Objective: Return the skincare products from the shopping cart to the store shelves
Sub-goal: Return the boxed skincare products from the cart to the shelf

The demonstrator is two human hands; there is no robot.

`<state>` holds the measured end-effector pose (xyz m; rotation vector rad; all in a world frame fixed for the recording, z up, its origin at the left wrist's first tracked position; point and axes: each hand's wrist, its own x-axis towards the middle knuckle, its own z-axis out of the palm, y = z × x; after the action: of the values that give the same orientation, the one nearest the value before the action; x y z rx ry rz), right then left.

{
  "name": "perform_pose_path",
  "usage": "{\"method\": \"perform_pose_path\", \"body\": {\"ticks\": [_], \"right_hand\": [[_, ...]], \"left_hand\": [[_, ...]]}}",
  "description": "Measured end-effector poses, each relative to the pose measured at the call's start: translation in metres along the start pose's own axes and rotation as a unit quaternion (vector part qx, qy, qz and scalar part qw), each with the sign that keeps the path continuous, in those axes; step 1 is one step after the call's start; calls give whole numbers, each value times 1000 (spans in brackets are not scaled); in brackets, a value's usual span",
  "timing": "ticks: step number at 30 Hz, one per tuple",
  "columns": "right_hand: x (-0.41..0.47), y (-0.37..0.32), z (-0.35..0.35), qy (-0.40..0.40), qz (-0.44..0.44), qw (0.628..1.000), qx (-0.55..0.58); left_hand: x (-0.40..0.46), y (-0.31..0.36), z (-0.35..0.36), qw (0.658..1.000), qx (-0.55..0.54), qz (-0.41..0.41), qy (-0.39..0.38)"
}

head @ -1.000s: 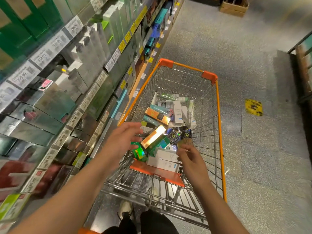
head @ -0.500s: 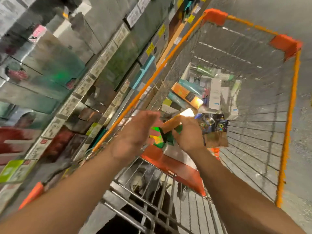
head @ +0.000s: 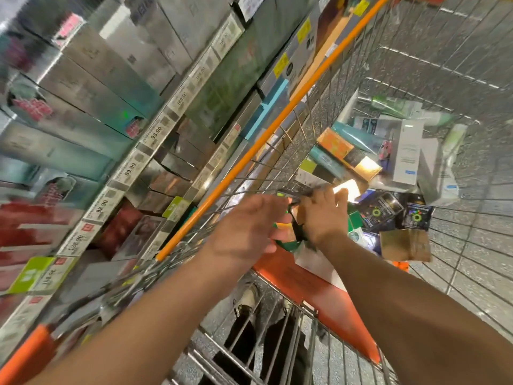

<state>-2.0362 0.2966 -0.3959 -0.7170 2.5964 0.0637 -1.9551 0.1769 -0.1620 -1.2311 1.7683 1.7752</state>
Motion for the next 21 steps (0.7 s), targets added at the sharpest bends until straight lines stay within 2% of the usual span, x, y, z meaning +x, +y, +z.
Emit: {"method": "perform_pose_path", "body": {"ticks": [6,10,14,16,21], "right_hand": [[-4,7,-2,40,-1,999,9],[-33,24,-11,83,7,994,78],[-69,33,-32,188,20,942,278],[-91,32,-46,199,24,910,362],[-151,19,-94,243,47,857,451]], "left_hand": [[-16,6,-10,999,-3,39,-26],[-27,15,-14,999,-24,7,-22],[-49,24,-11,998,-44,-11,-48],[-61,29,-9,997,-62,-19,-50],[-92,35,-9,993,-103,23,-62]]}}
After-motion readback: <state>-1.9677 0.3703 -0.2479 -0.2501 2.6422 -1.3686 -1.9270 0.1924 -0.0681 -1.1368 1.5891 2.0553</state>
